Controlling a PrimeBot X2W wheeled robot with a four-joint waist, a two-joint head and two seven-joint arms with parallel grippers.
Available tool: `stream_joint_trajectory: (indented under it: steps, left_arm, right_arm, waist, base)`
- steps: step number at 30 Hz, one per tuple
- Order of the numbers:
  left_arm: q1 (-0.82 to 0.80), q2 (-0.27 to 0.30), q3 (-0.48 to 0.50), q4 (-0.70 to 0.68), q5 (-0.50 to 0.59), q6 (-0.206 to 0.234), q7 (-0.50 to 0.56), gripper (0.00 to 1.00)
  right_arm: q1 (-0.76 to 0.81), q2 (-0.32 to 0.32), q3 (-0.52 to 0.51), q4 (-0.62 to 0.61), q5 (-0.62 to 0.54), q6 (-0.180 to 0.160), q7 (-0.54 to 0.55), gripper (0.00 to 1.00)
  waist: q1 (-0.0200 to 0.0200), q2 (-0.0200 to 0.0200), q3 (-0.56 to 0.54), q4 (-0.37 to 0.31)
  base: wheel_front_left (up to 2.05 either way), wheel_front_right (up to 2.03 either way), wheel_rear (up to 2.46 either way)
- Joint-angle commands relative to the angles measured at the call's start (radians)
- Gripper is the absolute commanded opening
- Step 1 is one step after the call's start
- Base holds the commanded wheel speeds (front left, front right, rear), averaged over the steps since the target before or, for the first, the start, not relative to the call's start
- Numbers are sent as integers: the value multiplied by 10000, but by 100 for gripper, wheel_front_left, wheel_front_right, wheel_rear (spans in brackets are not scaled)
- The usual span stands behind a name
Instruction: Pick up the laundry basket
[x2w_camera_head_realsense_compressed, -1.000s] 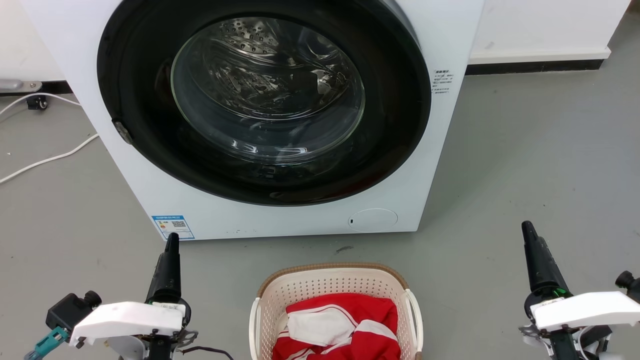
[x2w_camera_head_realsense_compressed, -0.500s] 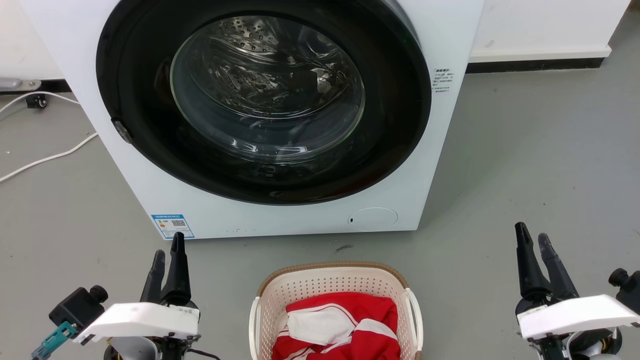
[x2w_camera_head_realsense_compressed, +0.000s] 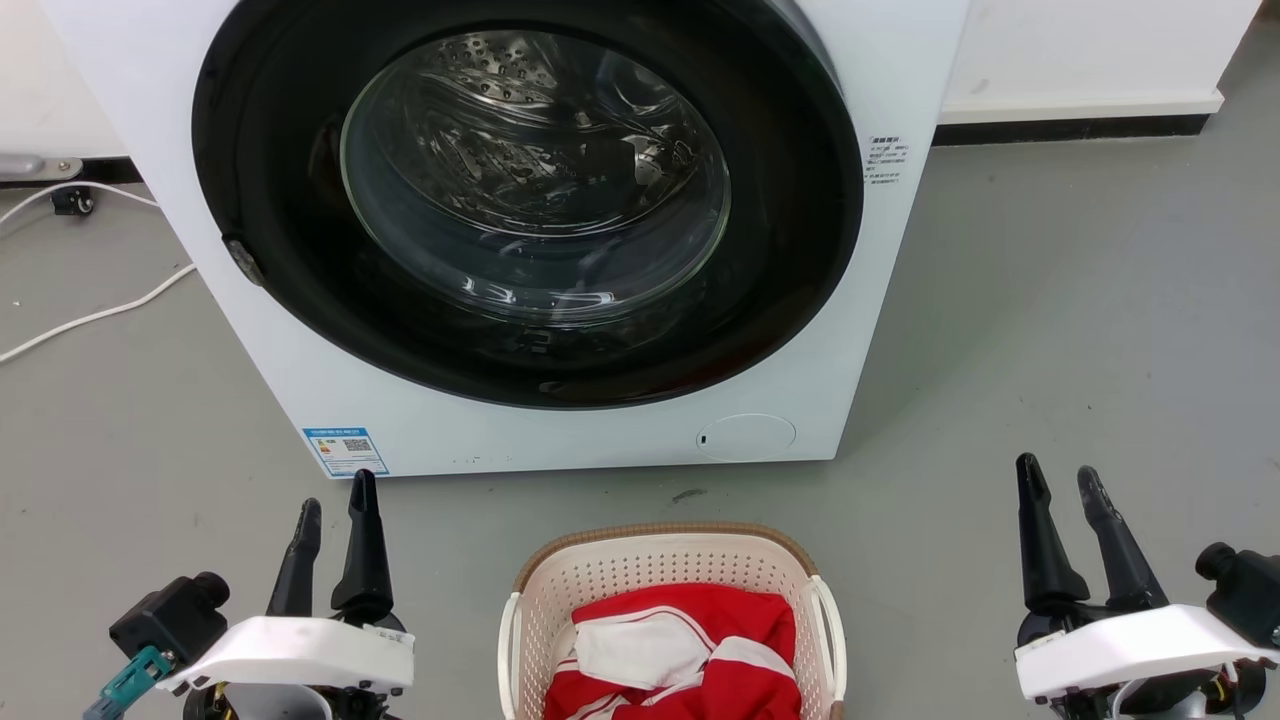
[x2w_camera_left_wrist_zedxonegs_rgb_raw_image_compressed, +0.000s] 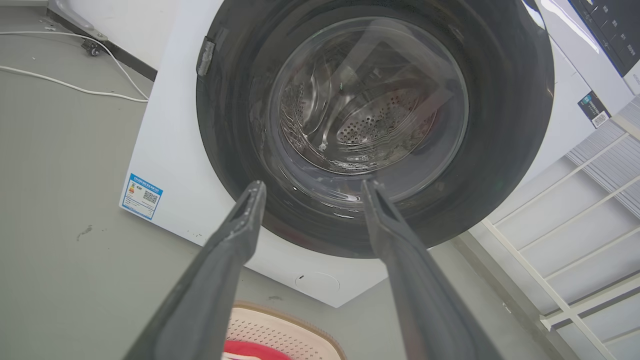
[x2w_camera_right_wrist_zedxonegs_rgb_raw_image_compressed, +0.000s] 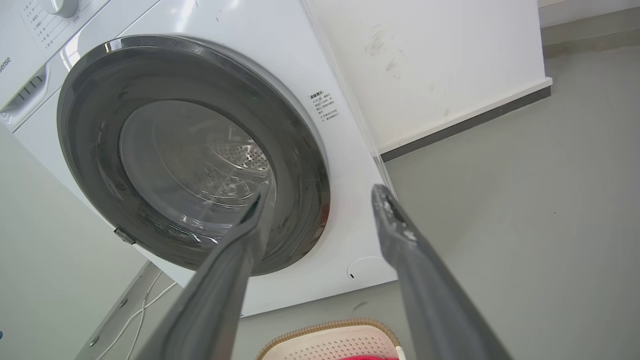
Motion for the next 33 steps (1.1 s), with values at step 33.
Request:
stream_joint_trajectory:
  steps: [33]
  left_arm:
    - [350, 50, -235, -303, 3645, 85, -896, 100]
  right_arm:
    - [493, -51, 275, -623, -3883, -1, -893, 100]
  waist:
    - [0, -1, 90, 5]
  base:
    - [0, 0, 0]
